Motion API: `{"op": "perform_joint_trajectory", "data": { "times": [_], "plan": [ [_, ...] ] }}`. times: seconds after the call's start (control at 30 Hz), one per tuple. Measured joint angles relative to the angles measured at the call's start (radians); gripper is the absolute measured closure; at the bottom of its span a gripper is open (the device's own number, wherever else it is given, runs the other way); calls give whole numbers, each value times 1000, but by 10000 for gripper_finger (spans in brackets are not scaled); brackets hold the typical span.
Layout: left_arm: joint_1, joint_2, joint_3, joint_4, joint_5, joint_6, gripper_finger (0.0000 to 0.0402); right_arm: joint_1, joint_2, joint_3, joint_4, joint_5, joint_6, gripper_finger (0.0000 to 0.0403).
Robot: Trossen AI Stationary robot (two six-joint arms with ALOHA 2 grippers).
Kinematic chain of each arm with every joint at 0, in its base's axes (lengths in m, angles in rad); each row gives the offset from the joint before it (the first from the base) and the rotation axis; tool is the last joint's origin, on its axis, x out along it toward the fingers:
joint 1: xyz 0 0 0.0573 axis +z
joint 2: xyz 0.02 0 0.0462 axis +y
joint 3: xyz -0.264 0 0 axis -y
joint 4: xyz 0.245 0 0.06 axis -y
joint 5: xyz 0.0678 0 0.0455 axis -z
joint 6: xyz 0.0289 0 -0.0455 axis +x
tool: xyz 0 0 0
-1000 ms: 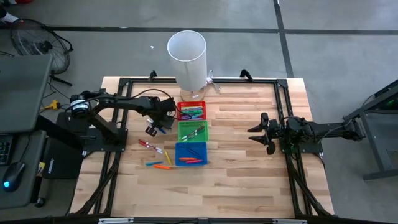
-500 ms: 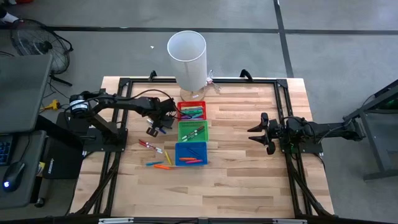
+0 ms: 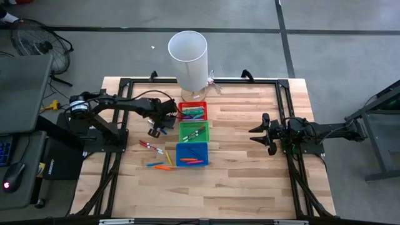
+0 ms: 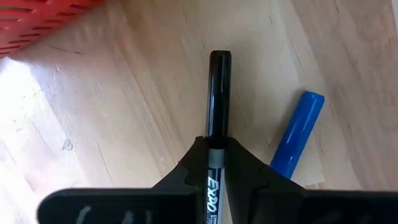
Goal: Pick & Place Markers
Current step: Put the white and black marker pen into the green bin
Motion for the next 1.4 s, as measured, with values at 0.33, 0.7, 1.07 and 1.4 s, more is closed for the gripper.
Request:
{"op": "perform_joint_trajectory", "data": {
  "times": [0.33, 0.7, 1.07, 1.4],
  "plan": [
    [0, -1, 69, -51, -50, -3, 380, 0, 0, 0, 0, 0, 1, 253],
    [-1, -105, 90, -120, -81, -202, 380, 0, 0, 0, 0, 0, 1, 253],
    [-80, -187, 127, -127, -33, -468, 380, 0, 0, 0, 0, 0, 0, 253],
    [-160, -131, 266, -115, -14, -666, 380, 0, 0, 0, 0, 0, 0, 253]
  ]
}}
